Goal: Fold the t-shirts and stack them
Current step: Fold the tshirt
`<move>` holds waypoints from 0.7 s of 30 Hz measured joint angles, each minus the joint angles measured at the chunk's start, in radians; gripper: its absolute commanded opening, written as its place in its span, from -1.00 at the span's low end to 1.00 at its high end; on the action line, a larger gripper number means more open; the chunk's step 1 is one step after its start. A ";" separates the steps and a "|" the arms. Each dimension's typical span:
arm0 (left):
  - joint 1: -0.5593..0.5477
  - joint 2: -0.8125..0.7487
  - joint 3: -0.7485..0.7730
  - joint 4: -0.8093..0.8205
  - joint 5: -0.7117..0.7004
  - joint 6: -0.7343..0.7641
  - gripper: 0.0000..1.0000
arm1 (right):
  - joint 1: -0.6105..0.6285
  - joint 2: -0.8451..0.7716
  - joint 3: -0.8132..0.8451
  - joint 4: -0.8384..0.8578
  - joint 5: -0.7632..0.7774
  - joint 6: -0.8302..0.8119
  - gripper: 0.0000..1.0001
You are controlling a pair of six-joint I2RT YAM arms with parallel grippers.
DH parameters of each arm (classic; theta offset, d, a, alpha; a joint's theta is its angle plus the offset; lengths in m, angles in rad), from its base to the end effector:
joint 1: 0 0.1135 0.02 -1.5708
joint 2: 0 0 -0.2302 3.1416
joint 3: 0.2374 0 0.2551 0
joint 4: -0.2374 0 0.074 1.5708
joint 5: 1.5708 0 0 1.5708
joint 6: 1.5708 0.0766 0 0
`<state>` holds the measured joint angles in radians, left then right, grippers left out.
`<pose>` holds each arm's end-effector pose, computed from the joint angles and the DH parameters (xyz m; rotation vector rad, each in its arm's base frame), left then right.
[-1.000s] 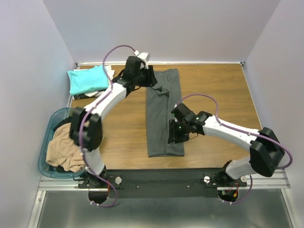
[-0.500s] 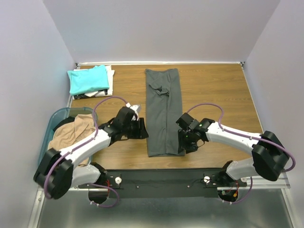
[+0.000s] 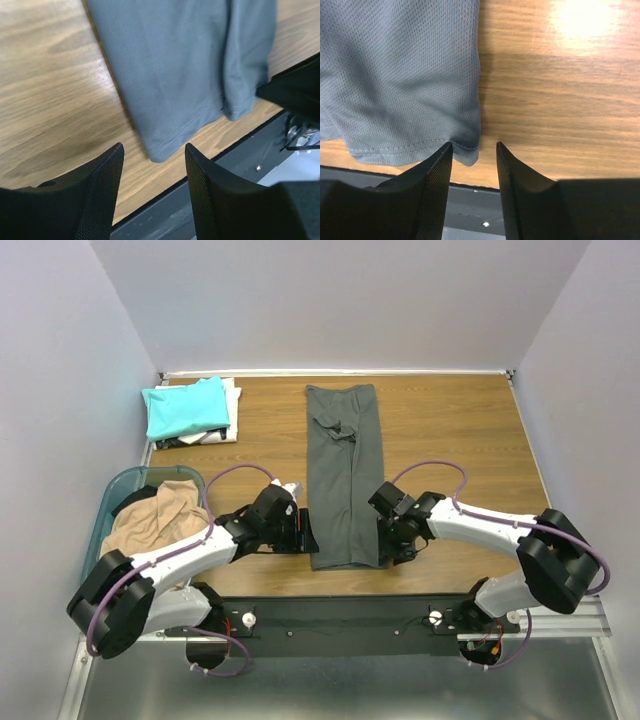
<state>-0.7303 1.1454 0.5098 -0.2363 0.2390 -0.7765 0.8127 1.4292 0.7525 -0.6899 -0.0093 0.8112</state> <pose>0.1783 -0.1840 0.1106 0.0547 2.6506 -0.8923 0.1706 0.1812 0.0854 -0.0037 2.9989 0.2325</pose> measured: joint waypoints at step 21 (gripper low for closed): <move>-0.090 0.109 -0.009 0.026 0.018 -0.050 0.10 | 0.000 0.013 -0.011 0.032 0.004 0.000 -0.37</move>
<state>-0.8204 1.2545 0.5007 -0.2108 0.2573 -0.8268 0.8127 1.4422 0.7410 -0.6582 -0.0055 0.8108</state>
